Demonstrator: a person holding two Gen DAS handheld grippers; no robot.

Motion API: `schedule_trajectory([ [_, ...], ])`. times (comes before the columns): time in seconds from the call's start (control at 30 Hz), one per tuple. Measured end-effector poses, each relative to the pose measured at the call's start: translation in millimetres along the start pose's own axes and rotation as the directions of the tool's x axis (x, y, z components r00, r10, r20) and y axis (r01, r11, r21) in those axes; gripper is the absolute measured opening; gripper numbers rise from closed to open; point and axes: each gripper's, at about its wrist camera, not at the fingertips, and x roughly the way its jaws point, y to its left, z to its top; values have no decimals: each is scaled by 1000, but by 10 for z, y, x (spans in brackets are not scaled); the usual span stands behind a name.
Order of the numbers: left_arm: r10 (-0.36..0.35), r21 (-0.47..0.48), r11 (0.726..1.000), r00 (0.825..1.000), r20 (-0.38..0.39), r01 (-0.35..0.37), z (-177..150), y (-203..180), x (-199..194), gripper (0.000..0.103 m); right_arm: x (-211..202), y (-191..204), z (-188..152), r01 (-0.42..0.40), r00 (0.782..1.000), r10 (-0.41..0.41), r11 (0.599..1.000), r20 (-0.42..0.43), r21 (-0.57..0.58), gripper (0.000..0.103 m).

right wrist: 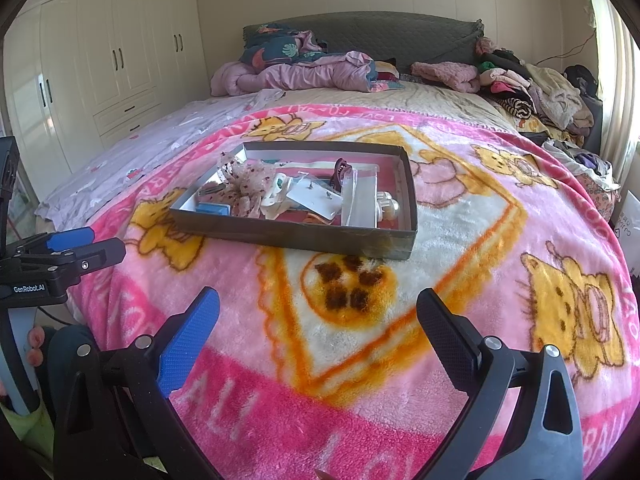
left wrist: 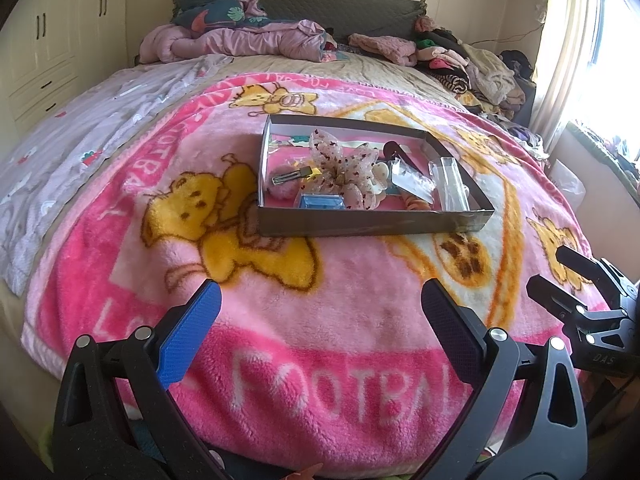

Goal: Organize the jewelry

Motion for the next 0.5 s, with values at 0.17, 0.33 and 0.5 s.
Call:
schedule_trajectory([
  [0.17, 1, -1, 1000, 1000, 1, -1, -3, 0, -1, 92, -2, 0, -3, 0, 1000, 0, 1000, 1, 0, 96],
  [0.33, 1, 0, 1000, 1000, 0, -1, 4, 5, 1, 92, -5, 4, -6, 0, 1000, 0, 1000, 1, -1, 96],
  [0.5, 0, 0, 1000, 1000, 1, 0, 0, -3, 4, 92, -4, -1, 5, 0, 1000, 0, 1000, 1, -1, 96],
])
